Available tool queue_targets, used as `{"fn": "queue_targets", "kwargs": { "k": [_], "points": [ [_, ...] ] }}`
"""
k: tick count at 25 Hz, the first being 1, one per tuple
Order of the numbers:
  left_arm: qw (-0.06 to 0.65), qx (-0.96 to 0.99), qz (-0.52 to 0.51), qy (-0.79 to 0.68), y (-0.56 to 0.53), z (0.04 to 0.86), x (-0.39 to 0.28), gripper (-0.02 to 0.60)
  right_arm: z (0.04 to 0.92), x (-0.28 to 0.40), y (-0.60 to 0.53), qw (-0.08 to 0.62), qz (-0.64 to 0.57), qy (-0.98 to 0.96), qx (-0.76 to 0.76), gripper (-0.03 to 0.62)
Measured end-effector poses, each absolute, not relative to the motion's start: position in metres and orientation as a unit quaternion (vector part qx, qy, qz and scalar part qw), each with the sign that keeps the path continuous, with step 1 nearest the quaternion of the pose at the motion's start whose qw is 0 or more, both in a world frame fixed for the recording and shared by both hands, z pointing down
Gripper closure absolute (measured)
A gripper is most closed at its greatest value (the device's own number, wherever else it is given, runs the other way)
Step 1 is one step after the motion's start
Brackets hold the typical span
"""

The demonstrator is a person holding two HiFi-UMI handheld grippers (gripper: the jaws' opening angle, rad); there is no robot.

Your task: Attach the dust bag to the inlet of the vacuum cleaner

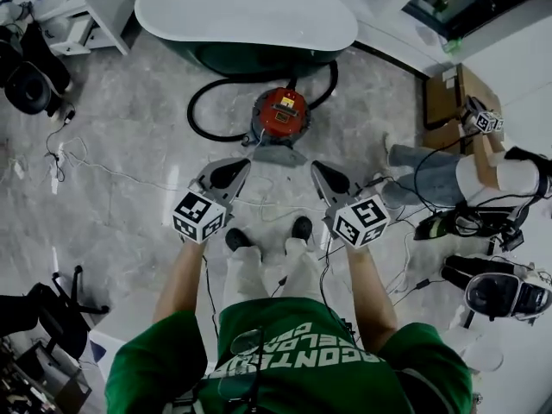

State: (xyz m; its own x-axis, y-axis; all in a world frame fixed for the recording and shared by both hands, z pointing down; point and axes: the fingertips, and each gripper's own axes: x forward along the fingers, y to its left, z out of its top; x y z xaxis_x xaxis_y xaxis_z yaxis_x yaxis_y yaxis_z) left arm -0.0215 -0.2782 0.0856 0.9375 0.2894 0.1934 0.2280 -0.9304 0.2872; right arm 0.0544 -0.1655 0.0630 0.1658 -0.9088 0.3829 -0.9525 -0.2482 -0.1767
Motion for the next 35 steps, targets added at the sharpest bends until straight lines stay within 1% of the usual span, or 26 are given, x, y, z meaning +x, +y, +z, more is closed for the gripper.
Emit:
{"fn": "queue_targets", "kwargs": {
  "k": [5,10,18,22,26,35],
  "points": [
    [0.136,0.979,0.099,0.115,-0.273,0.048,-0.036,0.578,0.027,0.04,-0.157,0.038,0.197,-0.605,0.77,0.586],
    [0.14,0.982,0.09,0.089,-0.246,0.029,-0.032,0.578,0.011,0.041,-0.139,0.036,0.186,-0.618,0.763,0.586],
    [0.158,0.985,0.064,0.024,-0.188,0.003,-0.004,0.578,-0.015,0.072,-0.101,0.021,0.163,-0.652,0.74,0.586],
    [0.151,0.987,0.055,0.004,-0.148,-0.01,0.013,0.578,-0.03,0.095,-0.065,0.007,0.155,-0.659,0.736,0.586],
    [0.145,0.988,0.042,0.001,-0.103,-0.022,0.031,0.578,-0.038,0.114,-0.029,0.009,0.152,-0.661,0.735,0.586],
    [0.137,0.99,0.029,-0.013,-0.031,-0.027,0.038,0.578,-0.029,0.115,0.044,0.029,0.15,-0.675,0.722,0.586]
  ]
}}
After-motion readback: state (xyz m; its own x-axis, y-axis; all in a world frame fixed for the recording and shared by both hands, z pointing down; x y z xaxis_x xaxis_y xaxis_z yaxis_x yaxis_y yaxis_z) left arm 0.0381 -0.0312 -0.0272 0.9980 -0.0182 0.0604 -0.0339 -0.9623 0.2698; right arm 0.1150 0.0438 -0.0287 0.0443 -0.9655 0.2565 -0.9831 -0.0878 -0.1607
